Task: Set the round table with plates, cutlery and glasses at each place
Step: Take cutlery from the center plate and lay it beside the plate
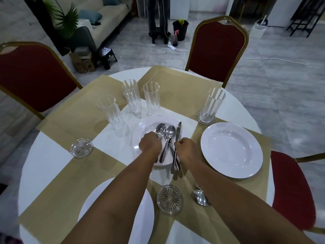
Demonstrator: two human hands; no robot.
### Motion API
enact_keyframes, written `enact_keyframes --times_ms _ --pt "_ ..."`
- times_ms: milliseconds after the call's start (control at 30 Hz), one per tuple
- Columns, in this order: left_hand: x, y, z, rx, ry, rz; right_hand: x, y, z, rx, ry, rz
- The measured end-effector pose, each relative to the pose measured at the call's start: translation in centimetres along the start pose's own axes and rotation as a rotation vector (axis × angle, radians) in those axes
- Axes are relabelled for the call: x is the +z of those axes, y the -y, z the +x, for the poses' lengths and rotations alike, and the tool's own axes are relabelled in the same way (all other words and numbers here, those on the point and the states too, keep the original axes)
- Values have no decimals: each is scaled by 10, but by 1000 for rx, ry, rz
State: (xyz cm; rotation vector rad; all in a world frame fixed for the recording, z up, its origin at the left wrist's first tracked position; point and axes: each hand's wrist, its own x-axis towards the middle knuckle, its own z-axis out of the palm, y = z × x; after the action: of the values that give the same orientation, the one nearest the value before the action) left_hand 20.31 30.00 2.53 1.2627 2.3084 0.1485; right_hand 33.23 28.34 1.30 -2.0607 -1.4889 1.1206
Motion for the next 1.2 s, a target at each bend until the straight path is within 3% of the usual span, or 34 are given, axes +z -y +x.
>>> enact_keyframes --times_ms 200,400,833,1200 --pt "-10 8 -6 -20 44 -166 -1 3 -2 17 2 32" --pt "-21 22 -18 78 111 -299 2 7 -12 15 -26 64" --pt "-64 124 -63 87 334 -670 29 24 -75 -11 -33 279" --pt "-96 231 -94 96 261 -775 98 38 -165 180 53 507"
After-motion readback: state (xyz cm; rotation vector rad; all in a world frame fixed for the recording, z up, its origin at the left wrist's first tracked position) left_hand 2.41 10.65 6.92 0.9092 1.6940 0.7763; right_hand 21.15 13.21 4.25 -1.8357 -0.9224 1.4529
